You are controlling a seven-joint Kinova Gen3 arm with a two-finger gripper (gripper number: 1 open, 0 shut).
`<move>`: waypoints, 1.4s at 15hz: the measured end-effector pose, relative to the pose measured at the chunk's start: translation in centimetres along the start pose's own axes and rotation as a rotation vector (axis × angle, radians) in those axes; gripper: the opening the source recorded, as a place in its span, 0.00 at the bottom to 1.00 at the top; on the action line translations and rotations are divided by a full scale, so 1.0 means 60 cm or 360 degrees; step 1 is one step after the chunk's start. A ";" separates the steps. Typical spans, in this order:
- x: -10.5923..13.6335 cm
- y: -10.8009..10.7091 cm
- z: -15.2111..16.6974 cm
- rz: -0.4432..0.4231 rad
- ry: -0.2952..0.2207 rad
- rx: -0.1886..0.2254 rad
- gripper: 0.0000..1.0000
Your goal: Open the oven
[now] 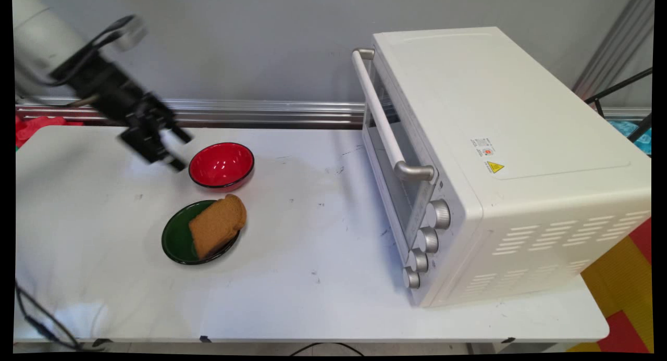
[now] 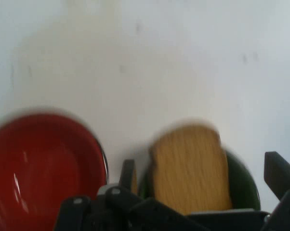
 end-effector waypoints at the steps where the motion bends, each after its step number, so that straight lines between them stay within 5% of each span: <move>1: 0.033 -0.002 0.008 0.0013 0.0034 0.0013 1.00; 11: 0.338 0.042 0.046 0.0185 0.0262 0.0061 1.00; 16: 0.431 0.056 0.050 0.0240 0.0290 0.0061 1.00; 21: 0.478 0.061 0.054 0.0256 0.0278 0.0047 1.00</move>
